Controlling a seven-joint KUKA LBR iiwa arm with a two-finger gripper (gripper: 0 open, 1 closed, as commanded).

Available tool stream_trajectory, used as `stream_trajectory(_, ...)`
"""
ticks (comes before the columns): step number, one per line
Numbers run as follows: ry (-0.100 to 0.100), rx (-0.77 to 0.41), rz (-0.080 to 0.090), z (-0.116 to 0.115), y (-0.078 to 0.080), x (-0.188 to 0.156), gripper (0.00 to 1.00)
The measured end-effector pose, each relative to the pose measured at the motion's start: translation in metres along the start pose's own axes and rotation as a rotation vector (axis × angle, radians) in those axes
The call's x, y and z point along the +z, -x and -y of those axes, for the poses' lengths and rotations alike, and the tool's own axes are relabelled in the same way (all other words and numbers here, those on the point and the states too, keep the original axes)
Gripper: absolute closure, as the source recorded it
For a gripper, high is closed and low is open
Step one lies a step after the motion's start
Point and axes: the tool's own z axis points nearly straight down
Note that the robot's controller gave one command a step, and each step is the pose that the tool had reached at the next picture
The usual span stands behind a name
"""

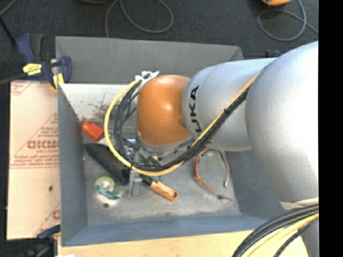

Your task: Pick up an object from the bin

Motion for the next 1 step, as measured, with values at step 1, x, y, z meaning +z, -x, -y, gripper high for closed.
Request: stream_trajectory(1,0.001,0.004,0.007,0.0007,0.0015,-0.0046,0.00)
